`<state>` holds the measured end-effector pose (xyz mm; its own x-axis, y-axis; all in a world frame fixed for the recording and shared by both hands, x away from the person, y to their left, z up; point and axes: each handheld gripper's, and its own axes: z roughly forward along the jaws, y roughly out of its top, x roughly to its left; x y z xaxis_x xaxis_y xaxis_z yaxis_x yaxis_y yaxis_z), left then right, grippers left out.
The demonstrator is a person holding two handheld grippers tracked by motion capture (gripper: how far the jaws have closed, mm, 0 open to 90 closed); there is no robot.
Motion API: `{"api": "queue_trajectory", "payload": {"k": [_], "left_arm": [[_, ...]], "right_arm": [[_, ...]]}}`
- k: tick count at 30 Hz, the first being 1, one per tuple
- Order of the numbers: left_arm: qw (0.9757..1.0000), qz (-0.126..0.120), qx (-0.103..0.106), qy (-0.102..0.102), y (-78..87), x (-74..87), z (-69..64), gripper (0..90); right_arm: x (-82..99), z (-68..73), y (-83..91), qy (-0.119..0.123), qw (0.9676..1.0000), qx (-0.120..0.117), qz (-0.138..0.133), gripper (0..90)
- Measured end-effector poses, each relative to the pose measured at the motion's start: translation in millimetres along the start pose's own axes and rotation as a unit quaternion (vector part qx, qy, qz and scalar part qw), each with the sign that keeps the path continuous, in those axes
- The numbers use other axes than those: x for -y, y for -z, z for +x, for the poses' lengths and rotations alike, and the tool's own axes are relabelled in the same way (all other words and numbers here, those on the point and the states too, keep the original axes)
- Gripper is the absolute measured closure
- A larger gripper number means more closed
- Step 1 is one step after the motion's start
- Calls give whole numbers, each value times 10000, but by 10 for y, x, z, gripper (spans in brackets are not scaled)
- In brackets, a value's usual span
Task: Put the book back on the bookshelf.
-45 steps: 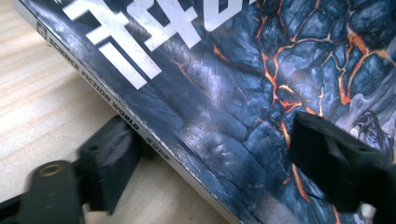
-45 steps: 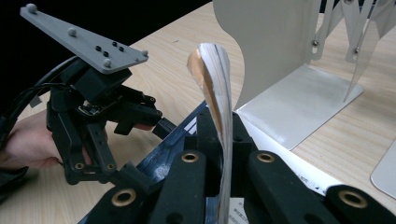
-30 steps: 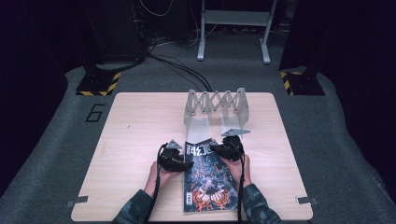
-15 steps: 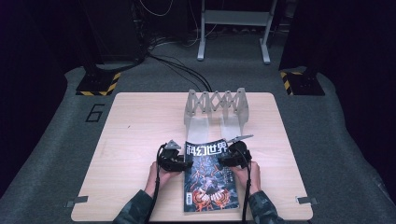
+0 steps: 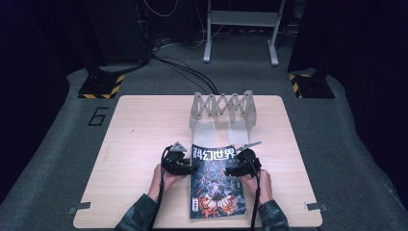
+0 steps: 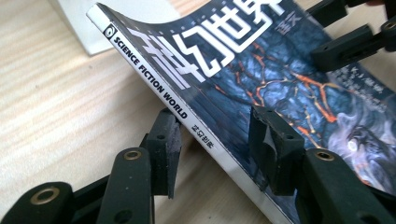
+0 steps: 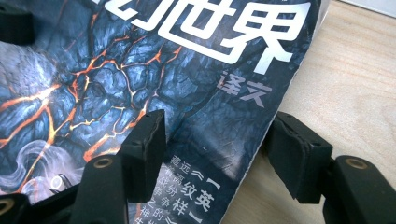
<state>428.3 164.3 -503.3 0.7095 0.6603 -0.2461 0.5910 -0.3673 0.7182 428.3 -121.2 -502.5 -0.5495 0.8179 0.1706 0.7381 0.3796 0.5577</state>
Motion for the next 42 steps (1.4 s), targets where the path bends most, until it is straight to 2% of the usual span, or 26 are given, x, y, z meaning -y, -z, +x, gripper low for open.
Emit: {"api": "queue_trajectory", "payload": {"k": [1, 3, 5, 13, 18, 21, 22, 25, 28, 30, 34, 37, 38, 39, 42], "left_arm": [[10000, 0, 49, -22, 10, -14, 3, 543], [9996, 2, 259, 90, 11, -39, 10, 507], [9995, 9, 314, 32, 0, -59, 13, 489], [9985, 228, 503, 55, -85, -168, 1, 436], [9980, 369, 511, -26, -162, -219, -15, 430], [9979, 458, 441, -100, -208, -243, -44, 439], [9977, 552, 354, -185, -233, -252, -62, 464], [9980, 570, 238, -159, -236, -256, -55, 542], [9980, 581, 246, -85, -243, -248, -43, 563], [9978, 614, 241, -122, -247, -247, -37, 575], [9982, 533, 263, -91, -230, -250, -38, 613], [9986, 453, 249, -59, -219, -252, -54, 623], [9987, 446, 253, -69, -215, -254, -58, 626], [9987, 432, 238, -105, -209, -256, -62, 627], [9989, 389, 245, -121, -201, -258, -69, 627]], "right_arm": [[2, 4, 2, -51, 10000, -4, 1, 386], [3, 2, 1, -30, 10000, -10, -10, 387], [9, -9, -3, 72, 9999, -52, -45, 388], [13, 15, -26, 76, 9998, -27, -176, 385], [0, 43, -59, 73, 9996, -33, -268, 378], [1, 57, -69, 48, 9995, -48, -307, 377], [2, 63, -79, 68, 9993, -49, -354, 369], [18, 69, -84, 217, 9990, -101, -379, 347], [21, 44, -78, 251, 9988, -185, -384, 342], [25, 29, -81, 288, 9984, -201, -438, 330], [40, 10, -74, 176, 9984, -290, -459, 277], [60, -28, -60, 82, 9982, -294, -518, 178], [71, -33, -40, 16, 9981, -256, -553, 163], [93, -86, 7, 72, 9972, -222, -714, 154], [122, -127, 62, -44, 9968, -154, -782, 148]]}}
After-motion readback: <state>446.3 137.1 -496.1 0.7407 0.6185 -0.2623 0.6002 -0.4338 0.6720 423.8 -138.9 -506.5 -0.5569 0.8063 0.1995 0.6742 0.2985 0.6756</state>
